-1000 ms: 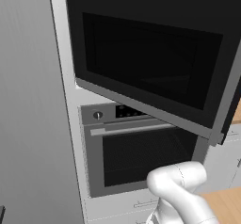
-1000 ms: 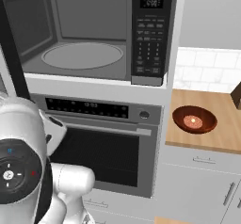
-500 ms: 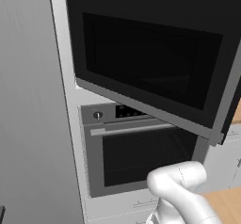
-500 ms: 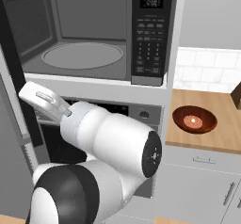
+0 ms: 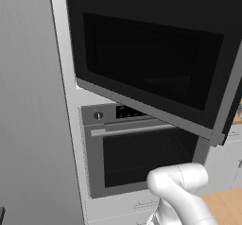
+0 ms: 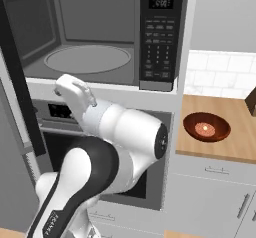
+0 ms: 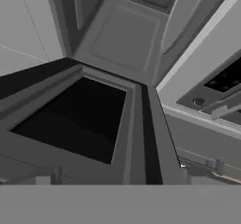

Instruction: Open the microwave, place the bowl with waffle inside the microwave, then close the microwave door and turn it on.

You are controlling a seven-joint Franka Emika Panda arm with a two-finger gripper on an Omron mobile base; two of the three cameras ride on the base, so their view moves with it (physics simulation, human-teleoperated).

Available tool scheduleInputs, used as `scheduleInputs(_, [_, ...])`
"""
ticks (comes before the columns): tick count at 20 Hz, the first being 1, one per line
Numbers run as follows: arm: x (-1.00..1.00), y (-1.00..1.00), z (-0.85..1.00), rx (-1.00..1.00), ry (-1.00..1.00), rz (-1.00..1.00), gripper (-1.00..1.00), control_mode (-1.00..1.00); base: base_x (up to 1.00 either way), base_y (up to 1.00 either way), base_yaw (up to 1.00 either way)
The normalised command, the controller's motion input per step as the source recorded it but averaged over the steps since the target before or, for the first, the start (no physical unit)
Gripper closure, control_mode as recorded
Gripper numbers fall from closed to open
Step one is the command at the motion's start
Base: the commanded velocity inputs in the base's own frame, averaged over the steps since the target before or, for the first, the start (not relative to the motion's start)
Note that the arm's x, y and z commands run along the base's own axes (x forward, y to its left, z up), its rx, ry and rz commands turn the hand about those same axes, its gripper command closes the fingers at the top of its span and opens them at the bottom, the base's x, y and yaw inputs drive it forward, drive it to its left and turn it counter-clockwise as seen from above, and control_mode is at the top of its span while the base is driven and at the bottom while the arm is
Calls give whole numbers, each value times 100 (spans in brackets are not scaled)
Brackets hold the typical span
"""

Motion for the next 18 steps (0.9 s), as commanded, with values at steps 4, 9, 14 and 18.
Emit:
scheduleInputs(4, [24,23,-7,4,10,13,-100,-100,0,0,0])
scheduleInputs(9, [-23,49,-6,2,1,33,-100,-100,0,0,0])
scheduleInputs(14, [-70,45,0,4,-3,34,-100,-100,0,0,0])
scheduleInputs(18, [-97,40,0,4,-10,36,-100,-100,0,0,0])
